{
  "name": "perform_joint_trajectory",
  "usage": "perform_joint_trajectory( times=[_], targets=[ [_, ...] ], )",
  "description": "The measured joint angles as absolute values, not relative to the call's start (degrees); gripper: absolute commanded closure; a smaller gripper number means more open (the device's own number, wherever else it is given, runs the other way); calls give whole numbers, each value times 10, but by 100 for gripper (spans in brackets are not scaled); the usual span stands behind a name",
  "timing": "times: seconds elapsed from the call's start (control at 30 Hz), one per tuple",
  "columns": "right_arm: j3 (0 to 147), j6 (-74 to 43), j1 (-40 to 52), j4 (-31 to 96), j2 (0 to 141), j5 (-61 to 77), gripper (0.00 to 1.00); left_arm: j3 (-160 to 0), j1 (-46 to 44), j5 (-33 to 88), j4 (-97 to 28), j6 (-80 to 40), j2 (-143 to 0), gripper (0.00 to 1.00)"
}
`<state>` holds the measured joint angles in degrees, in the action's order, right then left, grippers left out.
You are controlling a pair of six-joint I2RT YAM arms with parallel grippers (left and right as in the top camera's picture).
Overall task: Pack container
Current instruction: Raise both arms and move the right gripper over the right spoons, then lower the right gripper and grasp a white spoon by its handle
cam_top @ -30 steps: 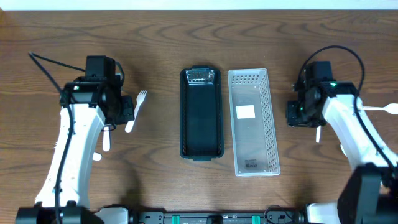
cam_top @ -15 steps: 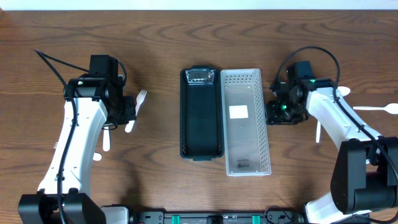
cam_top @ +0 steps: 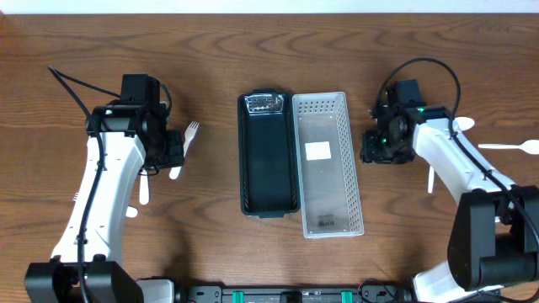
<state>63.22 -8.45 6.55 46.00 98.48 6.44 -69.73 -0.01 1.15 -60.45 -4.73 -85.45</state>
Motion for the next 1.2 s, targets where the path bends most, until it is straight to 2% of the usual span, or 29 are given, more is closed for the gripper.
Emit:
perform_joint_trajectory(
  times=[0.1,0.13,0.2,0.33,0.47,0.63,0.8,1.2],
  targets=[
    [650,-103,52,467,959,24,46,-697,0,11,-604,-48,-854,34],
    [662,-112,46,472,945,13,45,-697,0,12,-605,-49,-854,30],
    [690,-138,29,486,917,-8,38,-697,0,11,-605,-46,-854,25],
    [737,-185,-13,510,874,-45,31,-697,0,11,-604,-48,-854,24],
    [744,-164,-65,527,880,-60,20,-697,0,11,-604,-49,-854,24],
    [744,-116,-111,535,927,-63,20,-697,0,11,-604,-48,-854,24],
    [743,-84,-135,533,976,-65,14,-697,0,11,-604,-48,-854,24],
    [742,-48,-138,525,1109,-34,15,-697,0,11,-603,-49,-854,24]
  ],
)
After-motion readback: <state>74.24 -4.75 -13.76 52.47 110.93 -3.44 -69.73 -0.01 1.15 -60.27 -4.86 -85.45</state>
